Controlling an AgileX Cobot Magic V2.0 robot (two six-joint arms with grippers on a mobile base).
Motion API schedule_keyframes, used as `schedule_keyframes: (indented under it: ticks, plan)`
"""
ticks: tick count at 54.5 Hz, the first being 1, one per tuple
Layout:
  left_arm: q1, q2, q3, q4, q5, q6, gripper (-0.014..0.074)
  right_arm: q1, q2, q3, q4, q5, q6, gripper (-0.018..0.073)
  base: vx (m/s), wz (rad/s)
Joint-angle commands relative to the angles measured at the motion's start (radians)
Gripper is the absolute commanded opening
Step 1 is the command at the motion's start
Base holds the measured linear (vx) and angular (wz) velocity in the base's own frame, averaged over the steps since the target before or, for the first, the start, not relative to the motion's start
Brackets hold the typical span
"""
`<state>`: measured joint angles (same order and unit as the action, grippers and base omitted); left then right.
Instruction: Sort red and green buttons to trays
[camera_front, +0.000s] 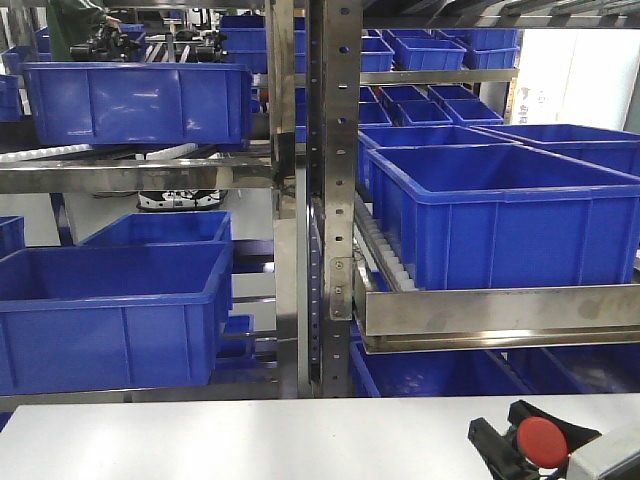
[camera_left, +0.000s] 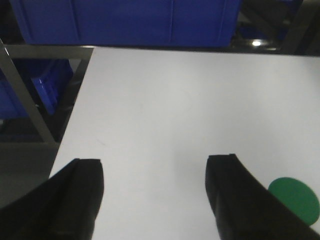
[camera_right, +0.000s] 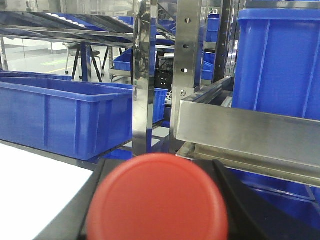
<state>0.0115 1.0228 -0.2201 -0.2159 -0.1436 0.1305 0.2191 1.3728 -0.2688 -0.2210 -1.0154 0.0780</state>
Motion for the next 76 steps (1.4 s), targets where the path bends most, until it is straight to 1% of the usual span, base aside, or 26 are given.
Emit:
schedule_keyframes:
  ticks: [1,6,10,14,17,20,21,25,27,29,33,39,43,45,49,53,55,57,61,66,72,76]
  plan:
    - [-0.006,0.074,-0.022,0.012,-0.104,-0.041,0.0524,-0.002,-0.028,-0.02,0.002,-0.08,-0.004,-0.0008,0.0,0.0]
    - [-0.036,0.159,-0.022,0.025,-0.175,-0.063,0.0506,-0.002,-0.028,-0.02,0.009,-0.079,-0.012,-0.0008,0.0,0.0]
    - [-0.072,0.195,-0.024,0.086,-0.233,-0.109,0.0497,-0.002,-0.028,-0.02,0.022,-0.069,-0.025,-0.0008,0.0,0.0]
    - [-0.105,0.21,-0.024,0.191,-0.286,-0.173,0.0495,-0.002,-0.028,-0.02,0.039,-0.056,-0.033,-0.0008,0.0,0.0]
    - [-0.123,0.21,-0.024,0.299,-0.312,-0.231,0.0495,-0.002,-0.028,-0.02,0.054,-0.051,-0.033,-0.0008,0.0,0.0]
    - [-0.133,0.208,-0.024,0.384,-0.332,-0.287,0.0495,-0.002,-0.028,-0.02,0.066,-0.051,-0.033,-0.0008,0.0,0.0]
    - [-0.133,0.208,-0.023,0.415,-0.338,-0.315,0.0495,-0.002,-0.028,-0.02,0.071,-0.051,-0.033,-0.0008,0.0,0.0]
    - [-0.133,0.208,-0.022,0.502,-0.355,-0.428,0.0495,-0.002,-0.028,-0.02,0.074,-0.051,-0.033,-0.0008,0.0,0.0]
    - [-0.133,0.208,-0.016,0.544,-0.368,-0.472,0.0495,-0.002,-0.028,-0.02,0.074,-0.051,-0.033,-0.0008,0.0,0.0]
    - [-0.133,0.208,-0.005,0.582,-0.392,-0.498,0.0495,-0.002,-0.028,-0.02,0.074,-0.05,-0.033,-0.0008,0.0,0.0]
    - [-0.133,0.21,0.031,0.632,-0.463,-0.503,0.0495,-0.002,-0.028,-0.02,0.074,-0.046,-0.033,-0.0008,0.0,0.0]
    - [-0.132,0.21,0.096,0.617,-0.586,-0.471,0.0495,-0.002,-0.028,-0.02,0.074,-0.035,-0.033,-0.0008,0.0,0.0]
    - [-0.132,0.21,0.146,0.598,-0.664,-0.43,0.0495,-0.002,-0.028,-0.02,0.074,-0.032,-0.033,-0.0008,0.0,0.0]
    - [-0.132,0.21,0.165,0.586,-0.702,-0.392,0.0495,-0.002,-0.028,-0.02,0.073,-0.03,-0.033,-0.0008,0.0,0.0]
    - [-0.132,0.21,0.179,0.531,-0.735,-0.34,0.0495,-0.002,-0.028,-0.02,0.071,-0.017,-0.033,-0.0008,0.0,0.0]
    - [-0.132,0.222,0.179,0.472,-0.735,-0.324,0.0495,-0.002,-0.028,-0.02,0.07,-0.002,-0.033,-0.0008,0.0,0.0]
    - [-0.132,0.238,0.179,0.459,-0.739,-0.318,0.0495,-0.002,-0.028,-0.02,0.07,0.002,-0.033,-0.0008,0.0,0.0]
    - [-0.132,0.262,0.179,0.46,-0.74,-0.319,0.0495,-0.002,-0.028,-0.02,0.069,0.004,-0.033,-0.0008,0.0,0.0]
    - [-0.132,0.329,0.179,0.487,-0.747,-0.32,0.0495,-0.002,-0.025,-0.02,0.07,-0.001,-0.033,-0.0008,0.0,0.0]
    - [-0.132,0.444,0.179,0.507,-0.853,-0.31,0.0494,-0.002,-0.025,-0.02,0.068,-0.006,-0.033,-0.0008,0.0,0.0]
    - [-0.132,0.566,0.179,0.505,-0.99,-0.277,0.0493,-0.002,-0.025,-0.02,0.068,-0.011,-0.032,-0.0008,0.0,0.0]
    - [-0.132,0.646,0.179,0.503,-1.07,-0.274,0.0493,-0.002,-0.025,-0.02,0.063,-0.011,-0.032,-0.0007,0.0,0.0]
